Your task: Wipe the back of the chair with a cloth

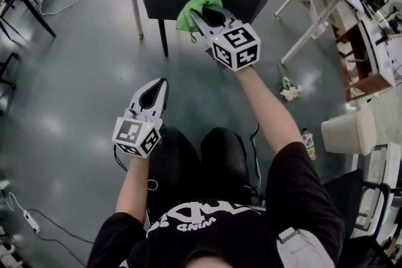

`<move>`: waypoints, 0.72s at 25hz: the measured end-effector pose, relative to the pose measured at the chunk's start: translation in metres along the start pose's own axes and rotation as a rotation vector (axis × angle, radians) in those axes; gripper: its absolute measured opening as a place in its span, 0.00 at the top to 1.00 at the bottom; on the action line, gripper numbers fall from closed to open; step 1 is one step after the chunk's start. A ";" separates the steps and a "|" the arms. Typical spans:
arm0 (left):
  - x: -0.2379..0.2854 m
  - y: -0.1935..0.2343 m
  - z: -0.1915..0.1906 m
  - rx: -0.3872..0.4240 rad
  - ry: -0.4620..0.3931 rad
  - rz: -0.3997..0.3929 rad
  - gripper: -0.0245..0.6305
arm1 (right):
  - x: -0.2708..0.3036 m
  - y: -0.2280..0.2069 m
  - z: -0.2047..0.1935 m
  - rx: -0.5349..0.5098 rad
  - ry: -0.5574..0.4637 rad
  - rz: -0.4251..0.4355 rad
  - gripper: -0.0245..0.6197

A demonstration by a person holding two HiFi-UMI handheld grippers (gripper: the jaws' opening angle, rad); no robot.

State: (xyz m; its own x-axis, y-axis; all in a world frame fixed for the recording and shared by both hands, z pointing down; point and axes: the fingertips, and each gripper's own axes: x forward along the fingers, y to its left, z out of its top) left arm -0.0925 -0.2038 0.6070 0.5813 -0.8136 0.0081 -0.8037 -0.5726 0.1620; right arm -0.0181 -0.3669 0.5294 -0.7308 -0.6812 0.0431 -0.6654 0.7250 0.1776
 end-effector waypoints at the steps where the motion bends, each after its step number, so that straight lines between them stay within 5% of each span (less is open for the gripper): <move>1: 0.000 -0.002 -0.001 0.000 0.001 -0.003 0.96 | -0.011 -0.009 -0.004 -0.003 0.010 -0.021 0.89; 11: 0.002 -0.011 -0.004 0.001 0.001 -0.012 0.96 | -0.124 -0.101 -0.054 0.003 0.107 -0.243 0.89; 18: -0.003 -0.011 -0.002 0.013 0.002 -0.006 0.96 | -0.144 -0.129 -0.078 0.015 0.148 -0.313 0.89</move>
State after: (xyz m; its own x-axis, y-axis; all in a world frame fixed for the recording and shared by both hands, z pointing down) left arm -0.0855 -0.1950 0.6076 0.5867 -0.8098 0.0091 -0.8015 -0.5790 0.1494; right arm 0.1852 -0.3699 0.5774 -0.4614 -0.8775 0.1307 -0.8569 0.4790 0.1907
